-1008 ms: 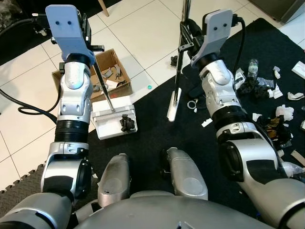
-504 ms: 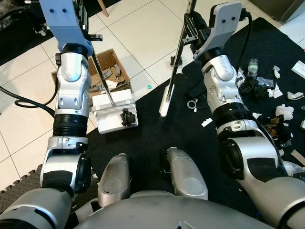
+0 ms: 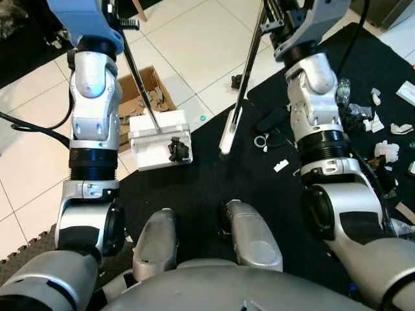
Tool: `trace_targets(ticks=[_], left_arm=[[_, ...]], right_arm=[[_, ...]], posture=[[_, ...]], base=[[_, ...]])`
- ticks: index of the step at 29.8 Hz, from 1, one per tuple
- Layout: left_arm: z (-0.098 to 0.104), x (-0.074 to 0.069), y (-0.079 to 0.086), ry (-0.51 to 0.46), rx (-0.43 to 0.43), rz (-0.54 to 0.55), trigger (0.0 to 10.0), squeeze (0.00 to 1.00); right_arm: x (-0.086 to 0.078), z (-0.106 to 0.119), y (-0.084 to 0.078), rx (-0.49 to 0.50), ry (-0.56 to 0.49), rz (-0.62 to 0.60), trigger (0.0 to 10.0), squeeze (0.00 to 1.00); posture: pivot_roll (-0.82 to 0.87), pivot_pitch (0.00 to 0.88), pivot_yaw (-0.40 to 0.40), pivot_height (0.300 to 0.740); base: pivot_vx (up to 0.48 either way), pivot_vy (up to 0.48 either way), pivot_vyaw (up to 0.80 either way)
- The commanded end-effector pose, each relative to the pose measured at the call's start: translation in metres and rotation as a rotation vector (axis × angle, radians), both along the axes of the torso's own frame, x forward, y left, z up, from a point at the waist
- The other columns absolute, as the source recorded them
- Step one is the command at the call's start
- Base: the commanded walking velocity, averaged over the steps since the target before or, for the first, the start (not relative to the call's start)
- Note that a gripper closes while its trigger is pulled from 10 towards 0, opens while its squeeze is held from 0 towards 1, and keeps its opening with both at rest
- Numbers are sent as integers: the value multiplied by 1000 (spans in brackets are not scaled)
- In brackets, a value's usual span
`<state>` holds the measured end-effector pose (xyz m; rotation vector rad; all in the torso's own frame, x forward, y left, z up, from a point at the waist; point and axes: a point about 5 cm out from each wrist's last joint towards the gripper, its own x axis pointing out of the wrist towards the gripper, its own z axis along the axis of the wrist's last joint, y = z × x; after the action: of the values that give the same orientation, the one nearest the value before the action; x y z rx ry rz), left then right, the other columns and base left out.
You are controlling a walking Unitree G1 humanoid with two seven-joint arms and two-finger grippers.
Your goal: Sweep floor
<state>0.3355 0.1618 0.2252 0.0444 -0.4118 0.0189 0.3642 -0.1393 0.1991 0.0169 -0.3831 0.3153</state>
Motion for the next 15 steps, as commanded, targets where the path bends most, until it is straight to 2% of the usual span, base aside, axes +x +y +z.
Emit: trace_targets(ticks=[1, 4, 6, 9, 15], left_arm=[[20, -8, 1, -94, 51, -3, 10000, 0], [17, -22, 1, -90, 51, -6, 10000, 0], [17, -26, 2, -88, 46, -3, 10000, 0], [21, -37, 4, -90, 46, -2, 10000, 0], [27, -44, 5, -99, 48, -3, 10000, 0]], right_arm=[[-3, 10, -1, 2, -47, -2, 10000, 0], [-15, 8, -8, -16, -52, -20, 10000, 0], [-19, 8, -10, -16, -53, -23, 10000, 0], [-28, 15, -14, -21, -73, -27, 10000, 0], [-35, 26, -14, -32, -104, -21, 10000, 0]], posture=[[-10, 17, 30, 740], [-8, 24, 29, 740], [-7, 26, 28, 740], [-7, 26, 28, 740], [-5, 30, 27, 740]], base=[[0, 0, 0], [0, 0, 0], [0, 0, 0], [0, 0, 0], [0, 0, 0]])
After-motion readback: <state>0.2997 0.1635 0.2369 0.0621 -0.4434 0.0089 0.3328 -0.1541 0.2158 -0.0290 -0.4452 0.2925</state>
